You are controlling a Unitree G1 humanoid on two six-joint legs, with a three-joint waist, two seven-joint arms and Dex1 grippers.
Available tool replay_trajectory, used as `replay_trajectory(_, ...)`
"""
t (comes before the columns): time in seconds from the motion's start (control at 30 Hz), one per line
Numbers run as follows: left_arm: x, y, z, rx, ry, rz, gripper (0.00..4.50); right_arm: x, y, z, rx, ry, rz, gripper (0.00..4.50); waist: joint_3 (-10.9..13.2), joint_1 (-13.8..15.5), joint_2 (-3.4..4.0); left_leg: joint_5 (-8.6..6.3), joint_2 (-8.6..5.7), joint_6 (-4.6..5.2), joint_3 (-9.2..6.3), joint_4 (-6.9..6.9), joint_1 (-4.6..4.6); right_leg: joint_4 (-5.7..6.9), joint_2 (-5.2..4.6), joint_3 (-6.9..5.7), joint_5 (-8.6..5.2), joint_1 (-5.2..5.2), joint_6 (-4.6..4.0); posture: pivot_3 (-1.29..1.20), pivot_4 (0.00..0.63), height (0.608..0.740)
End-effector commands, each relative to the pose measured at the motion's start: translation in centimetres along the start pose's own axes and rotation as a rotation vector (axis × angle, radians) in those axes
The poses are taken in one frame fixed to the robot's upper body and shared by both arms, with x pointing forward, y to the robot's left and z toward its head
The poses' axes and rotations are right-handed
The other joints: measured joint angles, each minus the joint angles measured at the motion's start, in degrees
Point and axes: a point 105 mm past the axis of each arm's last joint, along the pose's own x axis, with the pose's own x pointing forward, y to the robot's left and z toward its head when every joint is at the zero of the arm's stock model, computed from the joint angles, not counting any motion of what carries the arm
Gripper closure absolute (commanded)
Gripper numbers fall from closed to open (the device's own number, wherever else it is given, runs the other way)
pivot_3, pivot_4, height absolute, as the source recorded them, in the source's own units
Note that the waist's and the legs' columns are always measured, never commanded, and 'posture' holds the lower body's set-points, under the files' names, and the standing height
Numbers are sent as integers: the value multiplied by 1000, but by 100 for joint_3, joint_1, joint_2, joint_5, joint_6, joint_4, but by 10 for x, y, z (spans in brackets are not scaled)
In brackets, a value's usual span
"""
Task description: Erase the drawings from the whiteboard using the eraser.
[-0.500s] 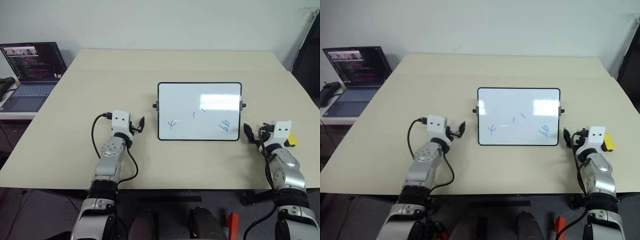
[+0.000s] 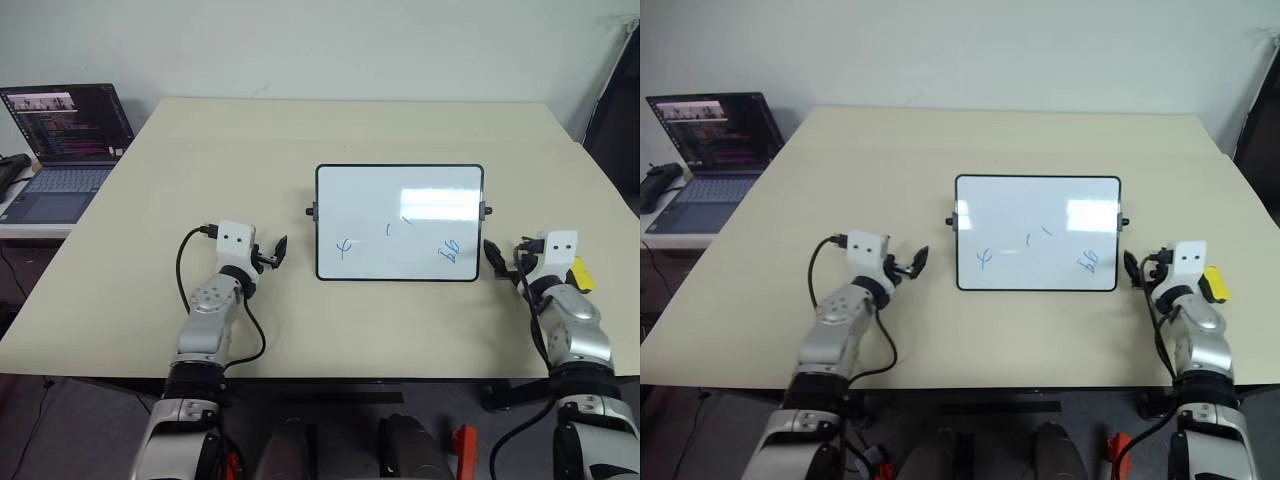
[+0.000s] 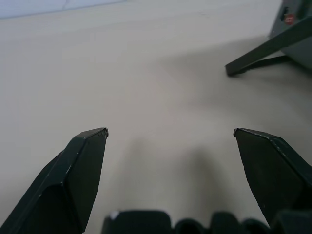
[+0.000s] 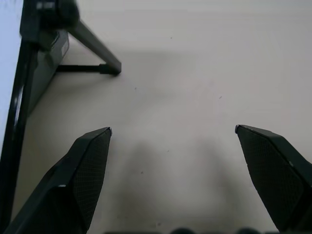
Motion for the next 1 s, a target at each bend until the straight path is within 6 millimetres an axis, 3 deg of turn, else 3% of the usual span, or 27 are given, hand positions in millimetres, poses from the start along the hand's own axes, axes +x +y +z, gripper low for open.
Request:
replay_trajectory(0.03, -9, -7, 37, 44, -124, -136, 0, -5, -27, 36, -28, -75, -49, 49, 0, 1, 0, 0, 0, 0, 0, 0, 0, 0, 0, 0, 0, 0, 0, 0, 150, 740)
replay_trajectory(0.13, -35, -43, 72, 101, -160, -468, 0, -19, -74, 55, 9, -64, -122, 49, 5, -1, 4, 0, 0, 0, 1, 0, -6, -2, -1, 1, 0, -2, -1, 0, 150, 740)
replay_trajectory(0.23, -54, -77, 82, 96, -132, -689, 0, -26, -90, 42, 37, 39, -103, 49, 5, 16, 5, 0, 0, 0, 4, -1, -6, -4, -3, 2, -2, -3, -3, 0, 150, 740)
replay_trajectory(0.37, -62, -107, 84, 80, -88, -835, 0, -37, -115, 32, 25, 115, -129, 49, 2, -7, 1, -2, 2, 2, 4, -2, 20, -12, -1, -2, -7, 28, -7, 0, 150, 740)
replay_trajectory(0.6, -62, -119, 78, 76, -59, -880, 0, -40, -113, 13, 21, 242, -47, 49, 4, -133, 3, -2, 3, 2, 8, -1, 20, -8, 2, 5, -9, 24, -10, 0, 150, 740)
replay_trajectory(1.0, -61, -129, 83, 86, -71, -934, 0, -40, -102, -6, 38, 274, -12, 49, 4, -133, 3, -2, 2, 2, 6, -1, 19, -9, 2, 3, -9, 24, -8, 0, 150, 740)
